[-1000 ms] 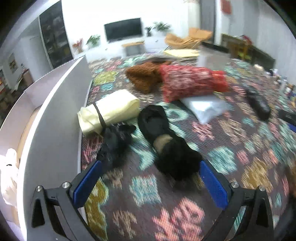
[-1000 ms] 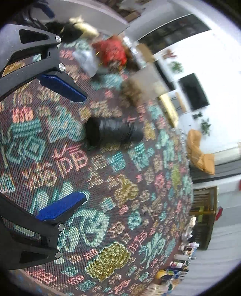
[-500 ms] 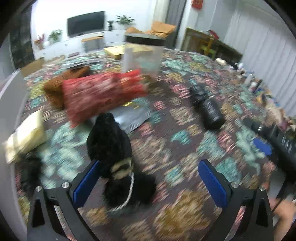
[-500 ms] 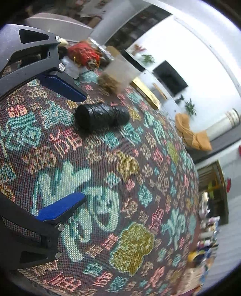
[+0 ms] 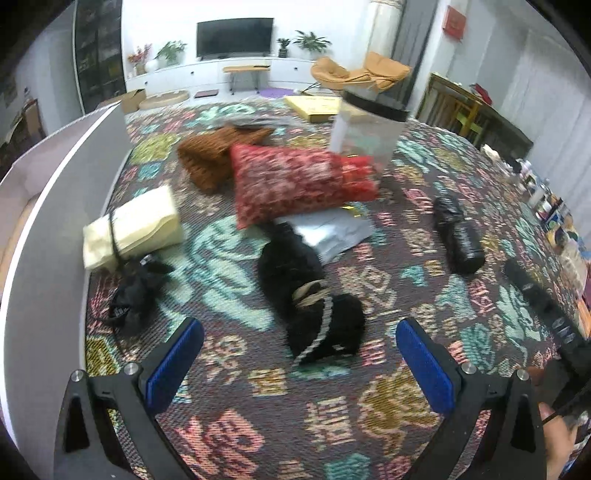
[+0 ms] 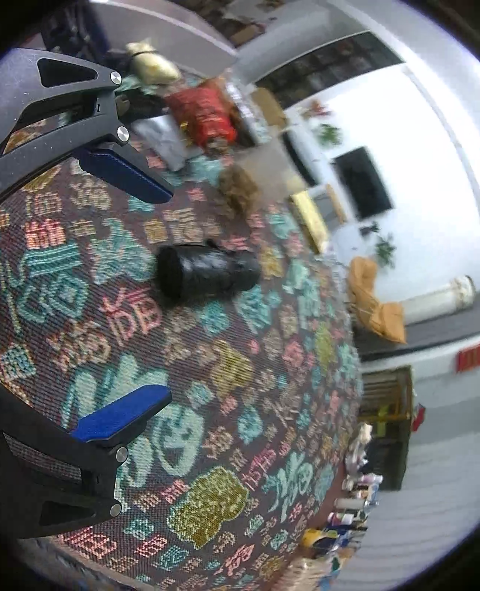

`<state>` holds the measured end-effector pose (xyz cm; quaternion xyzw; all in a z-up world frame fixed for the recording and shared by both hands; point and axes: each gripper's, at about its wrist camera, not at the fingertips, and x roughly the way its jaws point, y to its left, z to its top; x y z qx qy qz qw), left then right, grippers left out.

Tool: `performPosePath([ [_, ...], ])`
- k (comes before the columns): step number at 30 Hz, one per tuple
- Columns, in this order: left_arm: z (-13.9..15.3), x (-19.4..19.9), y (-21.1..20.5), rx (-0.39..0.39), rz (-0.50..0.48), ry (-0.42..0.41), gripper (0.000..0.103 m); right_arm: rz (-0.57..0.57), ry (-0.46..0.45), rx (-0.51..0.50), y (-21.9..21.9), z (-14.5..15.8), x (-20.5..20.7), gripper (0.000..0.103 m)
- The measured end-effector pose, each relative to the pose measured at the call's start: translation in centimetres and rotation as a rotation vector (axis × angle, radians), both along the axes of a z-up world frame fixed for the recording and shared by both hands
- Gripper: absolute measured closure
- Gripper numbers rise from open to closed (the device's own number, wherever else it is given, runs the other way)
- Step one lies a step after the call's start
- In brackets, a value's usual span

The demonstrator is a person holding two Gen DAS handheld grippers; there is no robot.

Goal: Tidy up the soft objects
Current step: 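Grasp the black plastic bag roll with the right tool while the left tool grasps the black velvet pouch, then carry the black bag roll and velvet pouch into the white box and release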

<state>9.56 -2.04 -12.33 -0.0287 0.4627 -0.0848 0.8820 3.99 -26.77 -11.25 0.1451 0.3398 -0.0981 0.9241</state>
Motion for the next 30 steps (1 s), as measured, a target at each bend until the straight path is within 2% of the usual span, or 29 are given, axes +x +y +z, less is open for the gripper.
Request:
performPosePath([
  [5, -1.3, 0.5, -0.9, 0.058, 0.017, 0.024, 0.000, 0.013, 0.010, 0.009, -0.1, -0.1, -0.1, 0.004],
  [9, -2.9, 2.2, -0.4, 0.097, 0.069, 0.051, 0.000, 0.081, 0.104, -0.027, -1.1, 0.1, 3.3, 0.004],
  [12, -3.7, 3.6, -0.3, 0.069, 0.077, 0.083, 0.000, 0.131, 0.198, -0.031, -1.7, 0.4, 6.9, 0.004],
  [15, -4.3, 4.7, -1.0, 0.071, 0.065, 0.120, 0.000, 0.184, 0.256, 0.037, -2.1, 0.2, 10.0, 0.004],
  [19, -3.9, 4.6, -0.1, 0.054, 0.072, 0.124, 0.000, 0.180, 0.343, 0.116, -2.3, -1.3, 12.8, 0.005],
  [23, -3.4, 4.6, 1.7, -0.009, 0.092, 0.127, 0.000, 0.192, 0.428, 0.075, -1.5, -3.1, 14.2, 0.006],
  [24, -3.6, 4.8, 1.8, -0.021, 0.092, 0.135, 0.000, 0.195, 0.442, 0.062, -1.3, -3.4, 14.4, 0.008],
  [25, -3.9, 5.1, 1.8, -0.025, 0.084, 0.154, 0.000, 0.199, 0.456, 0.051, -1.1, -3.8, 14.5, 0.027],
  [26, -4.3, 5.5, 1.6, -0.025, 0.078, 0.175, 0.000, 0.197, 0.466, 0.041, -1.2, -3.9, 14.4, 0.042],
  [27, -4.7, 5.9, 1.6, -0.031, 0.081, 0.200, 0.000, 0.185, 0.461, 0.001, -1.1, -3.6, 14.2, 0.063],
  [30, -4.6, 5.8, 2.1, -0.086, 0.120, 0.202, 0.000, 0.194, 0.453, 0.054, -1.7, -3.3, 13.6, 0.063],
])
